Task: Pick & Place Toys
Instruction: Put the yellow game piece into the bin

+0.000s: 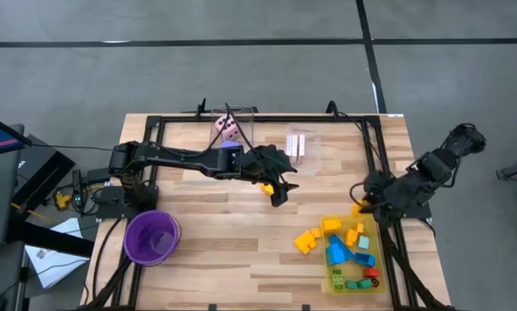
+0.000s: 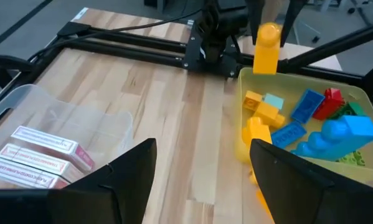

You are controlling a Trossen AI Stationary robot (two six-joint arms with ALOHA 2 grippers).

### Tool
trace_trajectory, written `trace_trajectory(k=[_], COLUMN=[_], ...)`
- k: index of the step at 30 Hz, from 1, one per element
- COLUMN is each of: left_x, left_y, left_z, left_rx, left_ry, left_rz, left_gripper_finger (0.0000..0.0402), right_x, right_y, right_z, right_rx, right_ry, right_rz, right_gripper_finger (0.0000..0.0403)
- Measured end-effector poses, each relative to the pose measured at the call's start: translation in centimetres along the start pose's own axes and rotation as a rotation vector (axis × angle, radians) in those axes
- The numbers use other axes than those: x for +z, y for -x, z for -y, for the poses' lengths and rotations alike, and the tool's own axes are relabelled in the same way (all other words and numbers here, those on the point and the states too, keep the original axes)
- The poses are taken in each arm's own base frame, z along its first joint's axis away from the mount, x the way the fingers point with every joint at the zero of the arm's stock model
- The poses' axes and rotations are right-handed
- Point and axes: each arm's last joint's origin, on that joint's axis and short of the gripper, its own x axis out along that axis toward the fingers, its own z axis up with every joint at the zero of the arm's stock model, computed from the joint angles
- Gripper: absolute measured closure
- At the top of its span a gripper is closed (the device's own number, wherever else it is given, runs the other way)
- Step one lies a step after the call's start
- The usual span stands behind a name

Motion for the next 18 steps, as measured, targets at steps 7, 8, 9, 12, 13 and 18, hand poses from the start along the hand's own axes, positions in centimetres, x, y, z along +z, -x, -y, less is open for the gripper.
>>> trace_trajectory(k=[7,8,9,12,13,18], left_x=[-0.1,-0.1,-0.1,-0.1,-0.1,-0.1], left_y=[0.0,0.0,0.0,0.0,0.0,0.0], left_z=[-0.1,-0.1,-0.1,-0.1,-0.1,-0.1], left_rx=[0.004,0.004,0.004,0.004,0.004,0.004], left_ry=[0.001,0.003,0.003,0.004,0.004,0.004], left_rz=[-0.008,-0.008,-0.008,-0.008,-0.008,-0.008], left_gripper_finger=[0.0147,0.0147,0.0147,0.0147,0.0147,0.0147], right_x=[-2.5,-2.9,-3.3,-3.8,-3.8,-3.7], right_y=[-3.2,-3.8,-4.3,-5.2,-5.2,-5.1], right_z=[-0.3,-0.2,-0.1,0.0,-0.1,-0.2], right_rx=[-0.031,-0.035,-0.041,-0.063,-0.068,-0.070], right_ry=[0.003,-0.013,-0.030,-0.086,-0.101,-0.139], right_rz=[-0.104,-0.111,-0.111,-0.083,-0.067,-0.045], right_gripper_finger=[0.0275,0.0275,0.0275,0.0275,0.0275,0.0275])
